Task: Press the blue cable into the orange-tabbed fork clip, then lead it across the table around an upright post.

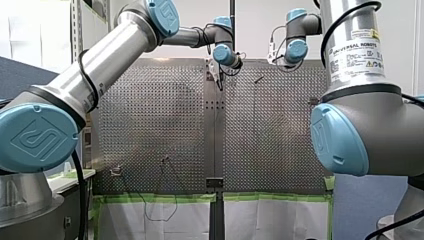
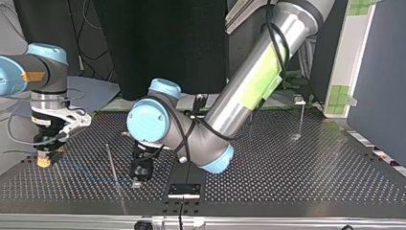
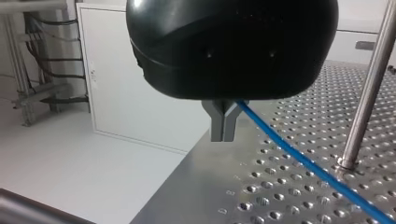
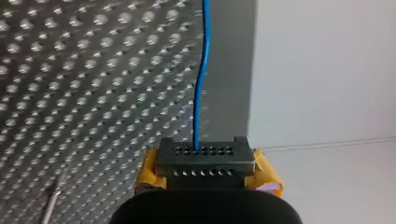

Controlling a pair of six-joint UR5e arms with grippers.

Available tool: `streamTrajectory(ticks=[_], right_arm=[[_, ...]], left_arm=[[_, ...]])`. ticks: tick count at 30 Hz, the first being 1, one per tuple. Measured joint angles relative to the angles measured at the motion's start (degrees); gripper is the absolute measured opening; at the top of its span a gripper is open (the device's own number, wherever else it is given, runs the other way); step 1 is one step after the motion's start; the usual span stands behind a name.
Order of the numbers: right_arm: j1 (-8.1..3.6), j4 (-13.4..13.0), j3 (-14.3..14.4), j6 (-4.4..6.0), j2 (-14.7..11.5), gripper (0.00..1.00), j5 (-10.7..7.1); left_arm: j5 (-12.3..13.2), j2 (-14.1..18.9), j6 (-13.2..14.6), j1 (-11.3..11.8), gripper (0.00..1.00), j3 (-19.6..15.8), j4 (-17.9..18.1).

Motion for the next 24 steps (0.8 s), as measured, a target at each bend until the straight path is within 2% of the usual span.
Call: streamTrajectory(ticks=[6, 12, 18, 24], right_arm=[[-0.57, -1.25, 2.13, 1.36, 0.23, 0.00, 0.02], [-1.09, -4.47, 4.27, 3.22, 0.89, 0.00, -0.27], [-1.18, -6.91, 4.68, 3.56, 3.16, 0.00, -1.03], [-1.19, -7.78, 4.78, 3.59, 5.21, 0.00, -1.82]], left_arm=[[0.07, 0.00, 0.30, -0.75, 0.01, -2.46, 2.80], [0.28, -0.32, 0.47, -0.80, 0.01, -5.52, 5.91], [0.86, -2.53, 0.48, -0.47, 0.01, -8.59, 7.96], [1.00, -5.25, 0.74, -0.64, 0.01, -8.69, 6.70]])
